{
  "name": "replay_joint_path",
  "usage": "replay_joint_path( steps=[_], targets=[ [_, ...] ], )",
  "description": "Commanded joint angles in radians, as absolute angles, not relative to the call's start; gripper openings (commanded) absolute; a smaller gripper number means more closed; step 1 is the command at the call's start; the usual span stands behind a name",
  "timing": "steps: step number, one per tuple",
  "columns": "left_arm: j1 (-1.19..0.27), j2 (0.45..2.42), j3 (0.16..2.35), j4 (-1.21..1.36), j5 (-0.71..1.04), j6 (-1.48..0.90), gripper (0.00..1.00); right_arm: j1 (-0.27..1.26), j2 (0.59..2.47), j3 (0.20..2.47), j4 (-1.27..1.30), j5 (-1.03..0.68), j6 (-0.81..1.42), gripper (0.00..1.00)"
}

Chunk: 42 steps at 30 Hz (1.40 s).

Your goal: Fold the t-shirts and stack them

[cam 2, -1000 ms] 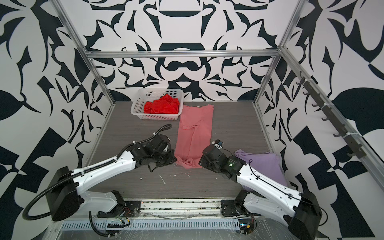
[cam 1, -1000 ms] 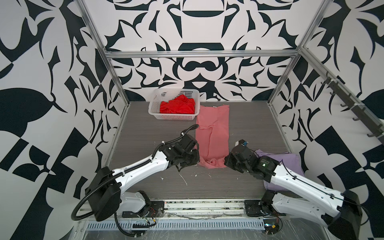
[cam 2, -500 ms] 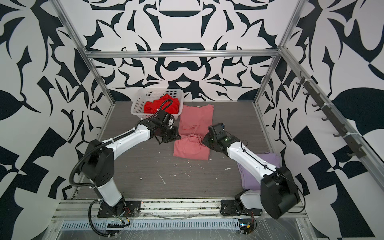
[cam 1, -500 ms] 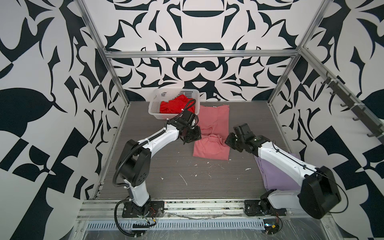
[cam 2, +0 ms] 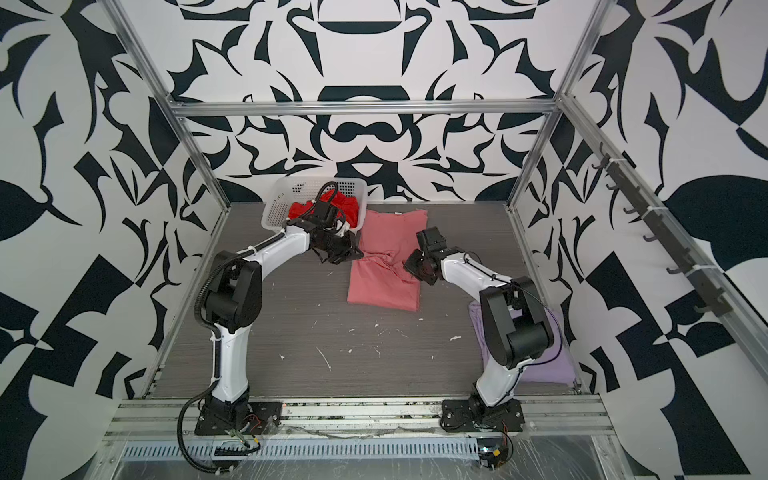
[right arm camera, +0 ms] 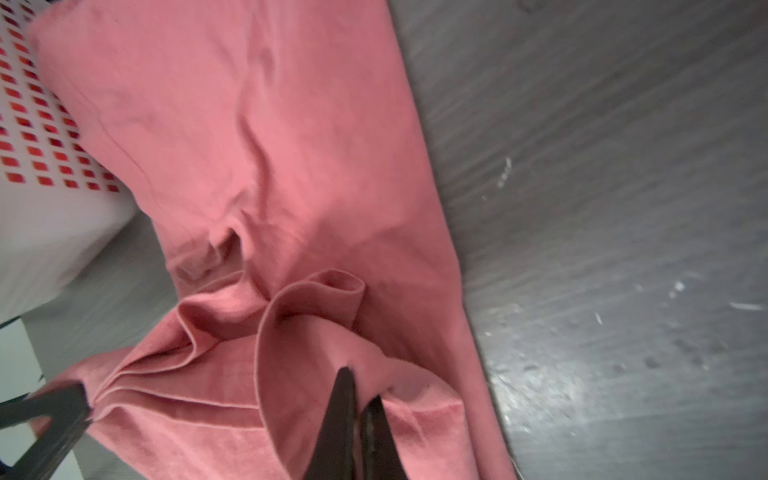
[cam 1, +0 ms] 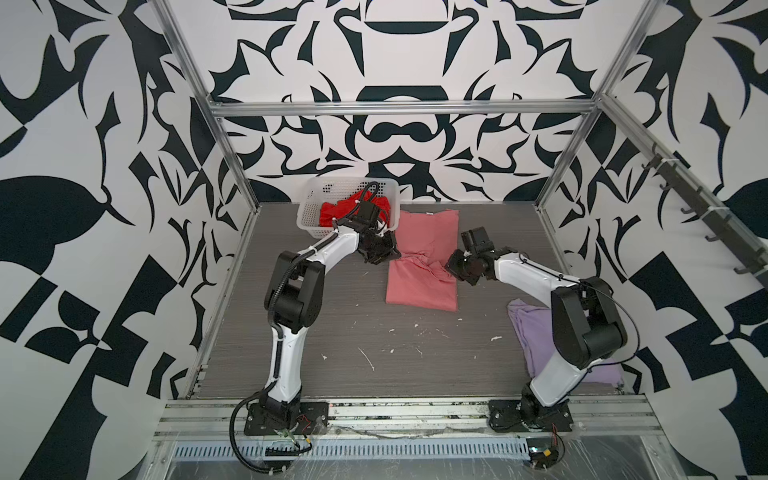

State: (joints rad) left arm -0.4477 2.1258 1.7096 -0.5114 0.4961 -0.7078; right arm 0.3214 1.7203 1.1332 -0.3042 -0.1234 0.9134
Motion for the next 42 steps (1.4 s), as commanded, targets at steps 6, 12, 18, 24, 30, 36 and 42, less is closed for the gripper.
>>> replay_joint_path(
  steps=[6, 12, 18, 24, 30, 36, 42],
  targets=[
    [-0.436, 2.166, 1.815, -0.555, 0.539, -0.681, 0.46, 0.258, 1.727, 1.282, -0.34, -0.135, 0.889, 0.28],
    [-0.411, 2.125, 1.841, -0.575, 0.507, -0.654, 0.53, 0.241, 1.684, 1.311, -0.37, -0.109, 0.867, 0.34],
    [-0.402, 2.03, 1.757, -0.615, 0.445, -0.583, 0.59, 0.265, 1.614, 1.22, -0.374, -0.133, 0.865, 0.33],
    [-0.409, 1.896, 1.513, -0.583, 0.411, -0.566, 0.63, 0.348, 1.558, 1.111, -0.336, -0.147, 0.883, 0.33],
    [-0.425, 1.784, 1.272, -0.551, 0.369, -0.579, 0.76, 0.373, 1.495, 0.971, -0.325, -0.175, 0.911, 0.54],
    [-0.461, 1.741, 1.122, -0.478, 0.406, -0.646, 0.79, 0.381, 1.416, 0.829, -0.266, -0.236, 0.953, 0.58],
    [-0.527, 1.766, 1.054, -0.401, 0.397, -0.74, 0.75, 0.409, 1.441, 0.787, -0.236, -0.206, 0.969, 0.55]
  ],
)
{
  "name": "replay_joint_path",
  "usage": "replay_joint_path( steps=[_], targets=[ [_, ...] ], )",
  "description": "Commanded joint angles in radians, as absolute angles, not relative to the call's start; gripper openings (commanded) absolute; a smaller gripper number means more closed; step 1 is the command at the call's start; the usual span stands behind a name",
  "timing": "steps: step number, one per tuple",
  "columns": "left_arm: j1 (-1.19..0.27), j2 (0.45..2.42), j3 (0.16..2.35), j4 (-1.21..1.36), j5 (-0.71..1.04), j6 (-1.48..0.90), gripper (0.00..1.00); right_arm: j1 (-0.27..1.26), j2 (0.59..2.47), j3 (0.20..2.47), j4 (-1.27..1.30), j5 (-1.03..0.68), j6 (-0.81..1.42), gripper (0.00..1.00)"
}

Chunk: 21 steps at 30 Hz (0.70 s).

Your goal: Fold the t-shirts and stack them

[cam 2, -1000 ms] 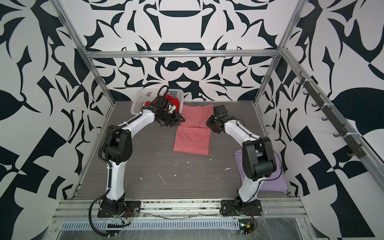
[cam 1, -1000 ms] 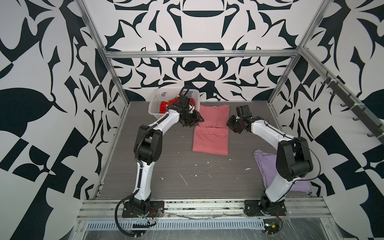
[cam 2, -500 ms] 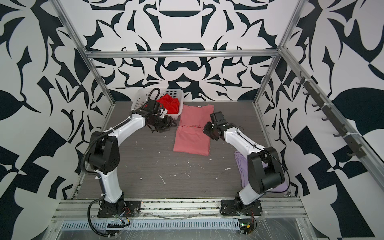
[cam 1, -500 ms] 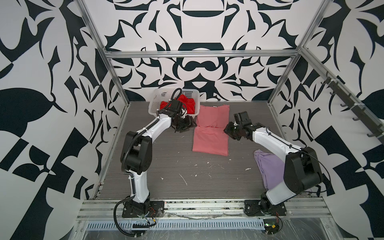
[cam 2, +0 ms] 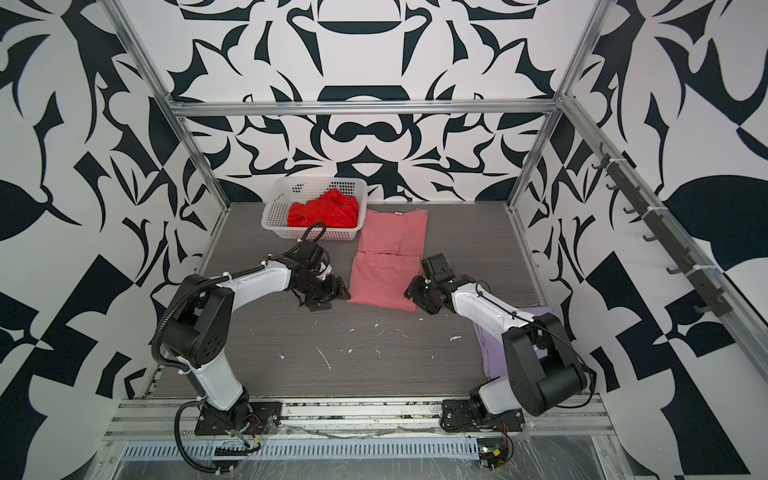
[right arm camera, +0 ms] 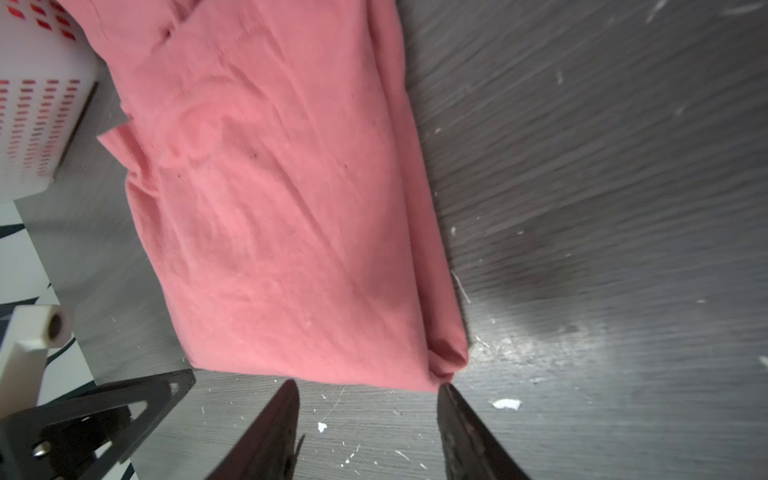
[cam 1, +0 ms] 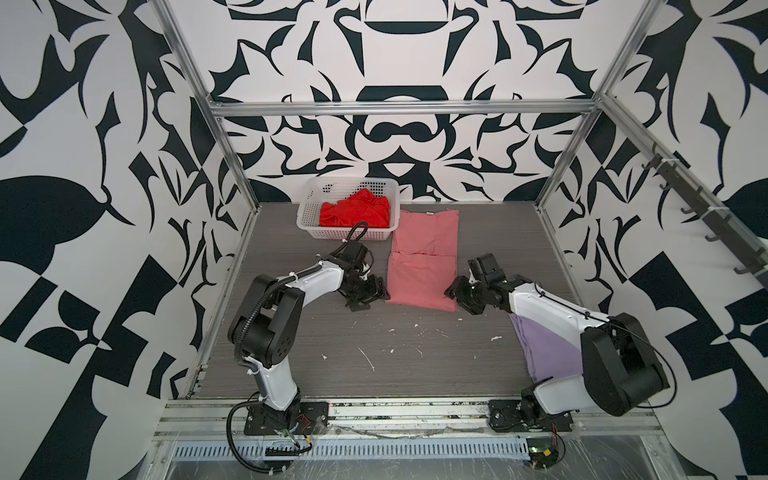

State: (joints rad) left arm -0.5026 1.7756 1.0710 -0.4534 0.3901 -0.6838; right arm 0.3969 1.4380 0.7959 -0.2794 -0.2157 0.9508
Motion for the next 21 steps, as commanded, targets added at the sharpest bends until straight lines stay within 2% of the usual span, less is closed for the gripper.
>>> replay_joint_path(
  steps=[1, 7, 17, 21],
  targets=[
    [-0.535, 1.771, 1.049, -0.388, 0.395, -0.753, 0.73, 0.414, 1.45, 0.787, -0.247, -0.178, 0.966, 0.54],
    [-0.552, 1.802, 1.011, -0.316, 0.363, -0.769, 0.61, 0.436, 1.512, 0.759, -0.236, -0.147, 0.935, 0.49],
    [-0.558, 1.865, 1.046, -0.244, 0.309, -0.771, 0.5, 0.489, 1.562, 0.749, -0.266, -0.048, 0.905, 0.43],
    [-0.564, 1.899, 1.041, -0.222, 0.295, -0.802, 0.33, 0.49, 1.58, 0.751, -0.268, -0.041, 0.894, 0.36]
  ],
)
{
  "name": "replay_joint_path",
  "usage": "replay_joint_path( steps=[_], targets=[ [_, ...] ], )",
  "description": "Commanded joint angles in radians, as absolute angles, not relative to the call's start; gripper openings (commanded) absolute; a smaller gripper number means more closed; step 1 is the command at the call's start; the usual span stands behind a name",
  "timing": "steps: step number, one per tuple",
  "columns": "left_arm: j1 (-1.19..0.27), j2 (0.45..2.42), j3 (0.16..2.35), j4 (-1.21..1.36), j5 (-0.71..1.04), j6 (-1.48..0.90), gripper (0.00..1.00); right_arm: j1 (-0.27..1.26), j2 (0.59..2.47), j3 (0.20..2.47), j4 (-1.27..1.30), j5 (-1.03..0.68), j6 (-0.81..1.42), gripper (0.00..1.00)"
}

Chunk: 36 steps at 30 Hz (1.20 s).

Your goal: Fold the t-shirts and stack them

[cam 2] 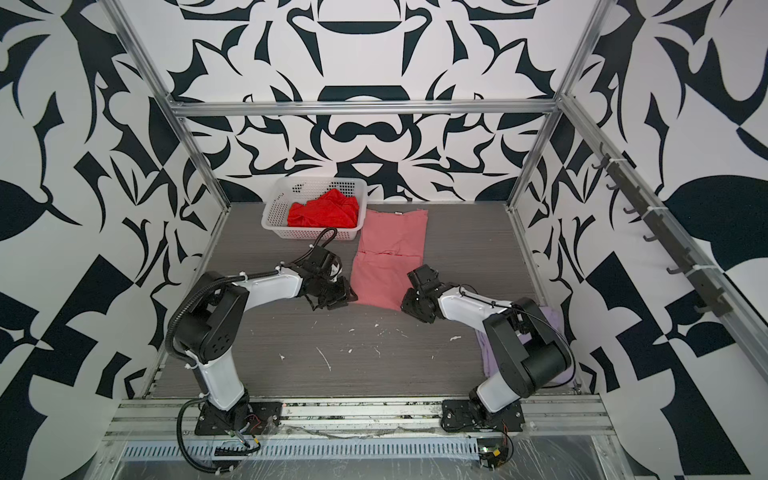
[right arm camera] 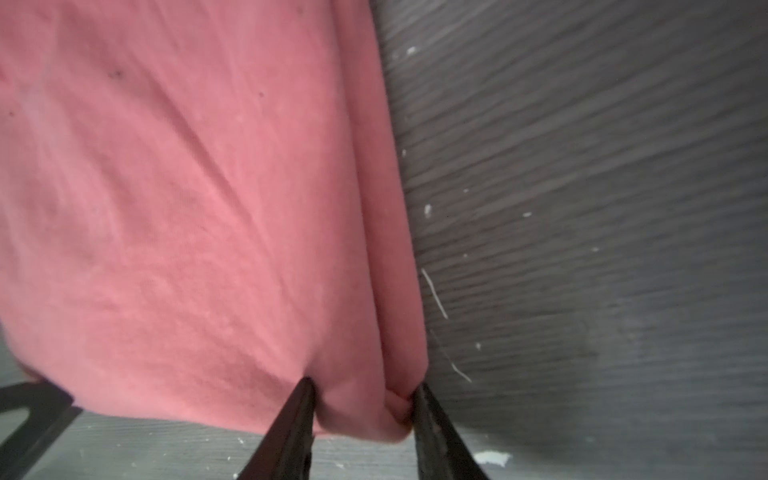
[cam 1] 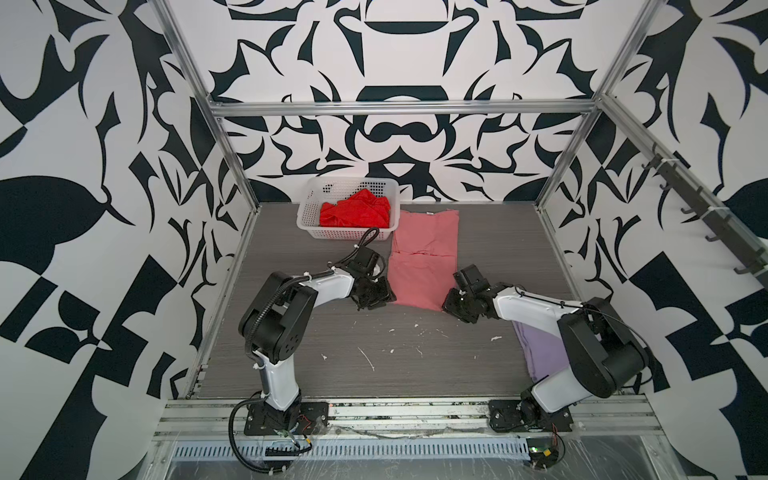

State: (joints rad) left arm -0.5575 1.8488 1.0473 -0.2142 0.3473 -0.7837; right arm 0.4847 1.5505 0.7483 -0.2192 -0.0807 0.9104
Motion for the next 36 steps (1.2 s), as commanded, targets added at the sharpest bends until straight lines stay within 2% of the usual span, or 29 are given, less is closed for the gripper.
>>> replay_joint_path(
  steps=[1, 3, 6, 9, 13, 20, 22, 25, 27, 31, 36],
  targets=[
    [-0.569, 1.899, 1.04, -0.216, 0.288, -0.81, 0.27, 0.491, 1.587, 0.757, -0.271, -0.041, 0.889, 0.29],
    [-0.58, 1.893, 1.034, -0.213, 0.277, -0.816, 0.17, 0.491, 1.6, 0.765, -0.282, -0.04, 0.885, 0.15],
    [-0.594, 1.878, 1.023, -0.213, 0.266, -0.821, 0.01, 0.499, 1.6, 0.768, -0.293, -0.04, 0.881, 0.05],
    [-0.604, 1.855, 1.001, -0.219, 0.272, -0.832, 0.0, 0.509, 1.583, 0.758, -0.321, -0.05, 0.86, 0.0],
    [-0.643, 1.774, 0.916, -0.242, 0.27, -0.864, 0.0, 0.524, 1.511, 0.709, -0.396, -0.074, 0.815, 0.0],
    [-0.78, 1.622, 0.738, -0.271, 0.243, -0.992, 0.0, 0.528, 1.271, 0.501, -0.471, -0.113, 0.842, 0.0],
    [-0.802, 1.608, 0.72, -0.27, 0.239, -1.015, 0.0, 0.526, 1.203, 0.459, -0.467, -0.114, 0.868, 0.05],
    [-0.829, 1.594, 0.709, -0.259, 0.253, -1.058, 0.0, 0.527, 1.1, 0.423, -0.468, -0.125, 0.922, 0.39],
    [-0.866, 1.569, 0.698, -0.253, 0.241, -1.085, 0.21, 0.527, 1.027, 0.424, -0.514, -0.118, 0.961, 0.5],
    [-0.9, 1.494, 0.65, -0.236, 0.2, -1.131, 0.49, 0.528, 0.873, 0.401, -0.602, -0.105, 1.044, 0.56],
    [-0.9, 1.465, 0.598, -0.196, 0.179, -1.163, 0.58, 0.528, 0.751, 0.293, -0.556, -0.171, 1.127, 0.56]
  ],
)
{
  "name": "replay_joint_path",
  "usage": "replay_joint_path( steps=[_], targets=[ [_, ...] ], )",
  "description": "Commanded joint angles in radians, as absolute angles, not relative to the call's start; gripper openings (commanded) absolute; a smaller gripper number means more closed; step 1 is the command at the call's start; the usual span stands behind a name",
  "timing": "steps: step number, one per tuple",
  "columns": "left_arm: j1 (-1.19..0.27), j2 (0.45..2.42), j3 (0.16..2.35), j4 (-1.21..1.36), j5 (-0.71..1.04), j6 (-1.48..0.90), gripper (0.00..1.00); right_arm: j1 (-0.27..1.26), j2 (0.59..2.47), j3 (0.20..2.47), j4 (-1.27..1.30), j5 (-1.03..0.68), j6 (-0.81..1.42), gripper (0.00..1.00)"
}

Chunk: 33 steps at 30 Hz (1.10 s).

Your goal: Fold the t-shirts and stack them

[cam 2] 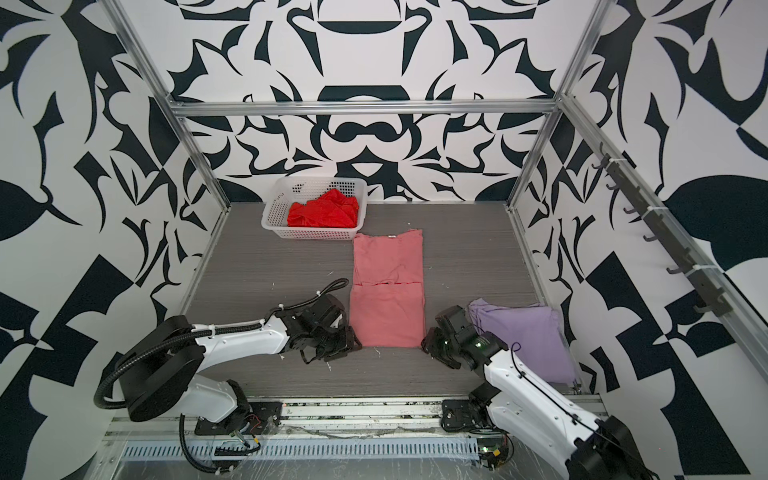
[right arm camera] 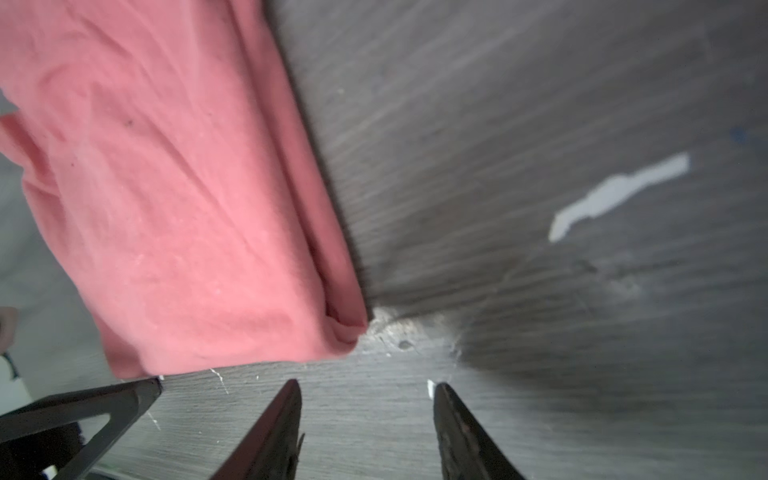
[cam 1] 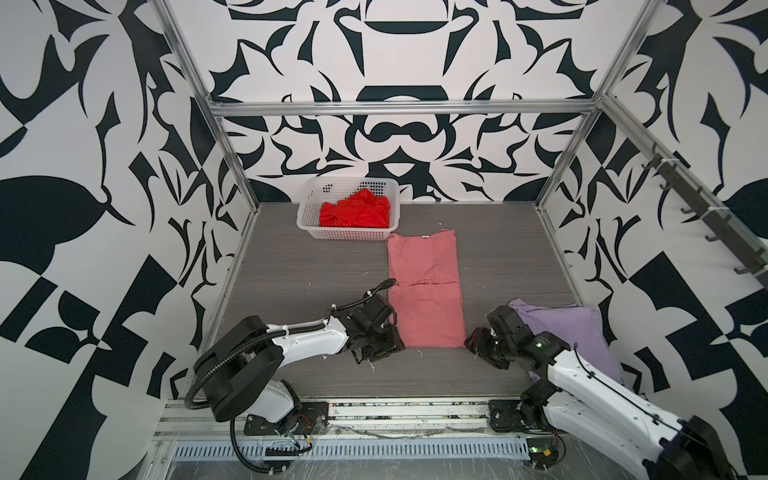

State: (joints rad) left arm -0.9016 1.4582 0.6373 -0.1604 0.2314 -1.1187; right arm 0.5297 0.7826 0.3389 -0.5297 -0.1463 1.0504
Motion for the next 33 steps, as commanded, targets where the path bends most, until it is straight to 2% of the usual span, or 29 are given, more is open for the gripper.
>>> replay_joint_path(
  steps=[1, 4, 7, 12, 19, 27, 30, 33],
  targets=[
    [-0.9, 1.468, 0.594, -0.188, 0.174, -1.166, 0.58, 0.527, 0.738, 0.279, -0.551, -0.176, 1.14, 0.56],
    [-0.9, 1.495, 0.596, -0.173, 0.17, -1.166, 0.6, 0.527, 0.723, 0.267, -0.527, -0.172, 1.154, 0.58],
    [-0.9, 1.527, 0.594, -0.138, 0.176, -1.159, 0.6, 0.527, 0.749, 0.267, -0.487, -0.173, 1.158, 0.7],
    [-0.899, 1.566, 0.586, -0.099, 0.184, -1.163, 0.54, 0.535, 0.862, 0.251, -0.37, -0.207, 1.192, 0.69],
    [-0.898, 1.564, 0.559, -0.082, 0.15, -1.181, 0.45, 0.557, 0.934, 0.237, -0.319, -0.172, 1.225, 0.59],
    [-0.899, 1.567, 0.549, -0.069, 0.137, -1.189, 0.48, 0.56, 1.026, 0.208, -0.195, -0.161, 1.253, 0.49],
    [-0.898, 1.569, 0.549, -0.068, 0.135, -1.187, 0.47, 0.563, 1.089, 0.223, -0.157, -0.16, 1.249, 0.33],
    [-0.897, 1.569, 0.545, -0.068, 0.129, -1.187, 0.46, 0.568, 1.139, 0.241, -0.142, -0.157, 1.248, 0.22]
  ],
)
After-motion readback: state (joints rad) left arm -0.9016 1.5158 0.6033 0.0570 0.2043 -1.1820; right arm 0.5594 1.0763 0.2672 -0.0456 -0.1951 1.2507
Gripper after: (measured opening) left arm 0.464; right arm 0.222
